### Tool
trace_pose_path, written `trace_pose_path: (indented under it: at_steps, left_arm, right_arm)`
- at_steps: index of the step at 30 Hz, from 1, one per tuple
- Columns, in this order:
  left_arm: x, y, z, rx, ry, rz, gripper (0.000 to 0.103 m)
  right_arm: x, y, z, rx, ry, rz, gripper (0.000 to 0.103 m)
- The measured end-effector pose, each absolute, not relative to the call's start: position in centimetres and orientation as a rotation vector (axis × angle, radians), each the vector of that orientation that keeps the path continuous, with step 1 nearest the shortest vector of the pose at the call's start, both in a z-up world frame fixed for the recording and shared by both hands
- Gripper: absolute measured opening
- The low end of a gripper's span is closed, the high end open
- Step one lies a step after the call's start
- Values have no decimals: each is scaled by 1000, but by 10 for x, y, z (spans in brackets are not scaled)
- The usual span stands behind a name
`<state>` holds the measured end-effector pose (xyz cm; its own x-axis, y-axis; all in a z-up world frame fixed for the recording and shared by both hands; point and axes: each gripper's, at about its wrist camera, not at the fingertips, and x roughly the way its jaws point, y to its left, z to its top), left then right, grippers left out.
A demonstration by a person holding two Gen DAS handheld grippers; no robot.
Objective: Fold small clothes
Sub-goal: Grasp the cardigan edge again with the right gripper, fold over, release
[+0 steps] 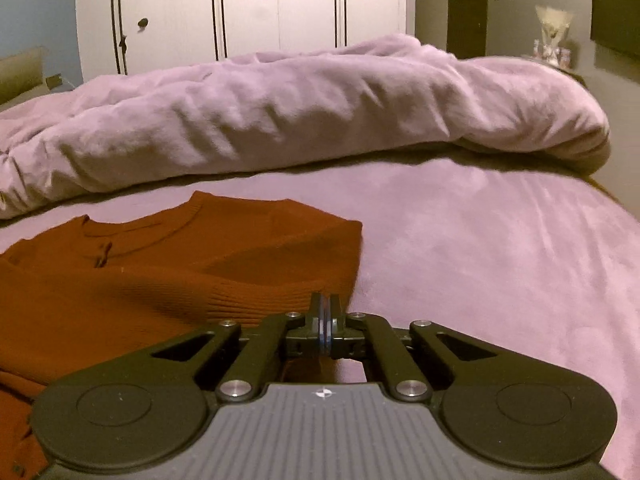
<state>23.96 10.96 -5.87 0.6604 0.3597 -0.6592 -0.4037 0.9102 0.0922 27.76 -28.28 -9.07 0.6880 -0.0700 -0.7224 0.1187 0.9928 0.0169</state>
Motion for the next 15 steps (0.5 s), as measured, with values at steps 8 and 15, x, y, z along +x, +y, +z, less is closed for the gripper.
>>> trace_pose_path:
  at_steps: [8,15]
  left_arm:
    - [259,84,-45,-50,697,367,95]
    - [300,49,-70,-7,762,271,96]
  right_arm:
    - [275,-265,-74,106,748,-41,2]
    - [284,-184,-90,-67,743,183,4]
